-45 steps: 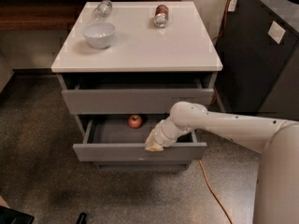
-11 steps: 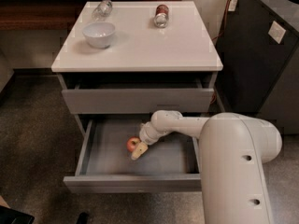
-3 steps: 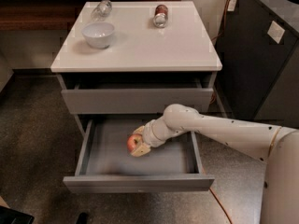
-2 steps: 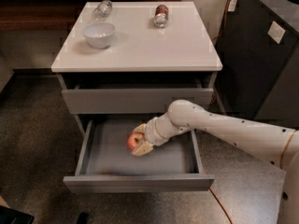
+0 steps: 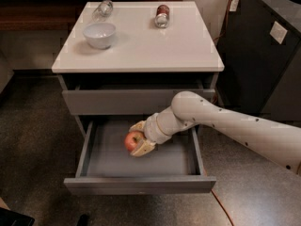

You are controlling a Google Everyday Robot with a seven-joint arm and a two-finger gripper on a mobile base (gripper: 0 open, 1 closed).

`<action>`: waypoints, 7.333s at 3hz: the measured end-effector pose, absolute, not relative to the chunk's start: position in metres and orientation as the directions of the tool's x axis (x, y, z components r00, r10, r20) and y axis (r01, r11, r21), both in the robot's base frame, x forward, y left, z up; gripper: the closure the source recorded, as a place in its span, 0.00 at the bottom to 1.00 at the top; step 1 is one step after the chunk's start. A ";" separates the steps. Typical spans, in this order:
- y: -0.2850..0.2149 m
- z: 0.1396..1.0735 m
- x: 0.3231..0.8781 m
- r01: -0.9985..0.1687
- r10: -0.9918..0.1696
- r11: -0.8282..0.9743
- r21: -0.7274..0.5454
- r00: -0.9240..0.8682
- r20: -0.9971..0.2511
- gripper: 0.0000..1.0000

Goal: Pick apple from middle drawer and place on counter

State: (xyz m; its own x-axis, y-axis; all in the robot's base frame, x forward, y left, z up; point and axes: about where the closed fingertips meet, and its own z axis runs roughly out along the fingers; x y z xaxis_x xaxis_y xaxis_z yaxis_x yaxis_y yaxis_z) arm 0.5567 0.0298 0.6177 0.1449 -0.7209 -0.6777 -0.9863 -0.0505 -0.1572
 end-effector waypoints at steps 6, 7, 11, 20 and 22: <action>0.005 0.731 0.558 -0.968 -0.671 -0.119 -0.220 0.241 -0.701 1.00; -0.015 0.751 0.584 -0.975 -0.663 -0.108 -0.192 0.215 -0.717 1.00; -0.061 0.875 0.651 -0.974 -0.634 -0.077 -0.212 0.212 -0.744 1.00; -0.092 0.859 0.769 -0.904 -0.649 0.415 0.097 -0.370 -0.664 0.30; -0.083 0.856 0.781 -0.900 -0.631 0.428 0.084 -0.365 -0.685 0.00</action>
Offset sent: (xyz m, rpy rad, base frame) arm -0.0054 -0.0018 0.0171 0.0145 -0.0169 0.0378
